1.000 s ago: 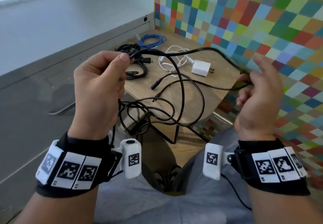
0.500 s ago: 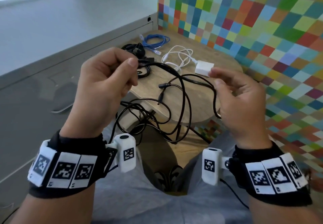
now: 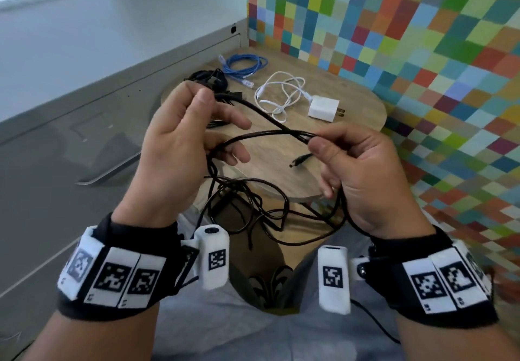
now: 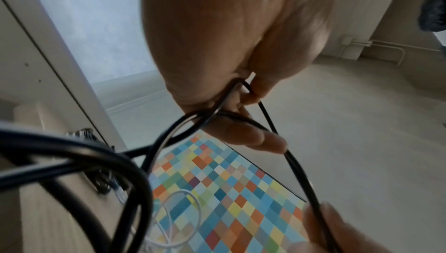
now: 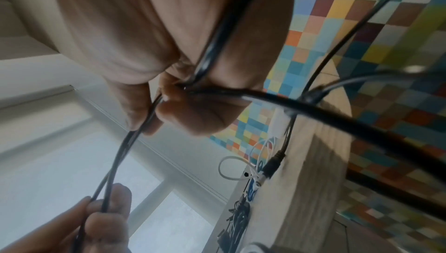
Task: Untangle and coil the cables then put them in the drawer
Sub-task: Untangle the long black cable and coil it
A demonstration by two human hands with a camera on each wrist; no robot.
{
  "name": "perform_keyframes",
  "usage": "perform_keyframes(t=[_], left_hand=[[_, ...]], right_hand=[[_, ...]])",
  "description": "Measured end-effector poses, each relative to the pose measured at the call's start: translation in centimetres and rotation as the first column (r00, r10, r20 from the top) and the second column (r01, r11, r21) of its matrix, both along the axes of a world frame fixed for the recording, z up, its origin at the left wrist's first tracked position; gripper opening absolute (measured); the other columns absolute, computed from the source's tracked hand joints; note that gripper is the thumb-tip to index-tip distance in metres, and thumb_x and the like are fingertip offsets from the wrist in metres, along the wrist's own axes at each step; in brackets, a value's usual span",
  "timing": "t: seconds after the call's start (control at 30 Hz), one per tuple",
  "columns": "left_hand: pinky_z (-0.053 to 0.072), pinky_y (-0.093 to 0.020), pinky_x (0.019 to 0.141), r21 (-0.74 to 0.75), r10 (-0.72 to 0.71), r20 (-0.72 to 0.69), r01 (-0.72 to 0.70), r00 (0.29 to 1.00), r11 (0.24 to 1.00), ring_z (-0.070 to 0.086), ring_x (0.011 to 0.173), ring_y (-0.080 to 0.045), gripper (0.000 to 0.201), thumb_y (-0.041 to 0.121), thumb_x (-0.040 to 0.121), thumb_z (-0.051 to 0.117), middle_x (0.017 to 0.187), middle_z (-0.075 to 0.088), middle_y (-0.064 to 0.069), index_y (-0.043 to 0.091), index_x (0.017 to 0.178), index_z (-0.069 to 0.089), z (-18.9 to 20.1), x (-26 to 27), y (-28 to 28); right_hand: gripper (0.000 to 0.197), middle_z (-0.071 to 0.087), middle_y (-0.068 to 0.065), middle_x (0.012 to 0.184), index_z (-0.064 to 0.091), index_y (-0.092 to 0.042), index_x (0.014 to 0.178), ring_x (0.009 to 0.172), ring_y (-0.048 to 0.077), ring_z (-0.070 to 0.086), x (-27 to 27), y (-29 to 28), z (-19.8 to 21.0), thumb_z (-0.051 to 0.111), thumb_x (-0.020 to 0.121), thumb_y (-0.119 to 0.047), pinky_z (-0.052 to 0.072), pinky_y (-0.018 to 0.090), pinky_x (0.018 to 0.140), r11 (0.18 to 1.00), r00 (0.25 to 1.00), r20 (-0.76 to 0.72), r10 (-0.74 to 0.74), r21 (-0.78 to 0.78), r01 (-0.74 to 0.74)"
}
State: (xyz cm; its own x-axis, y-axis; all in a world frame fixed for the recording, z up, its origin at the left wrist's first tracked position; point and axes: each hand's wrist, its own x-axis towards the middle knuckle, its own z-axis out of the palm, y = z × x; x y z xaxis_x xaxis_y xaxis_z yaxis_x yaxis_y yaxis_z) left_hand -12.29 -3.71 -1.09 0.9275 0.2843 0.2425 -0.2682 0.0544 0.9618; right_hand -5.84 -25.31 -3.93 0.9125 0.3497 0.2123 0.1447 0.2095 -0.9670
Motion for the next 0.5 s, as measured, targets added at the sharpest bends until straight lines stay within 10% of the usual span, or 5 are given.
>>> perform_keyframes(t=[0.13, 0.23, 0.37, 0.5], left_hand=[[0.055, -0.05, 0.084, -0.215, -0.3, -0.024, 0.289, 0.954, 0.933, 0.072, 0.084, -0.05, 0.036, 0.029, 0.101, 0.036, 0.079, 0.062, -0.012, 0.015, 0.07, 0.048, 0.3, -0.1, 0.5], [0.045, -0.059, 0.106, -0.109, -0.503, -0.081, 0.494, 0.861, 0.863, 0.07, 0.097, -0.05, 0.059, 0.053, 0.098, 0.042, 0.074, 0.064, -0.019, 0.007, 0.067, 0.061, 0.0, -0.2, 1.5], [0.052, -0.042, 0.091, 0.101, -0.473, -0.258, 0.51, 0.843, 0.854, 0.073, 0.097, -0.044, 0.058, 0.045, 0.104, 0.034, 0.068, 0.064, -0.016, 0.004, 0.078, 0.065, -0.8, -0.3, 1.1], [0.057, -0.039, 0.083, 0.09, -0.233, -0.057, 0.237, 0.971, 0.967, 0.075, 0.089, -0.038, 0.03, 0.022, 0.103, 0.046, 0.069, 0.064, -0.006, 0.008, 0.08, 0.058, -1.0, 0.3, -0.3]], right_hand=[[0.006, 0.058, 0.0, 0.066, 0.076, -0.022, 0.078, 0.038, 0.011, 0.034, 0.1, -0.3, 0.1, 0.08, 0.074, -0.021, 0.032, 0.019, 0.04, 0.991, 0.994, -0.091, -0.06, 0.112, 0.07], [0.011, 0.059, -0.002, 0.059, 0.078, -0.023, 0.078, 0.036, 0.009, 0.032, 0.2, -0.8, 0.2, 0.086, 0.076, -0.017, 0.026, 0.019, 0.041, 0.997, 0.998, -0.043, -0.05, 0.058, 0.053], [0.011, 0.065, -0.012, 0.06, 0.076, -0.012, 0.086, 0.046, -0.002, 0.054, -0.4, -0.3, 0.5, 0.082, 0.077, -0.015, 0.04, 0.01, 0.049, 0.998, 0.992, 0.124, 0.011, -0.063, -0.003], [0.011, 0.064, 0.003, 0.065, 0.081, -0.019, 0.09, 0.043, 0.013, 0.049, -0.4, -0.1, 0.5, 0.079, 0.079, -0.018, 0.041, 0.024, 0.044, 1.0, 0.998, 0.061, 0.021, 0.007, -0.022]])
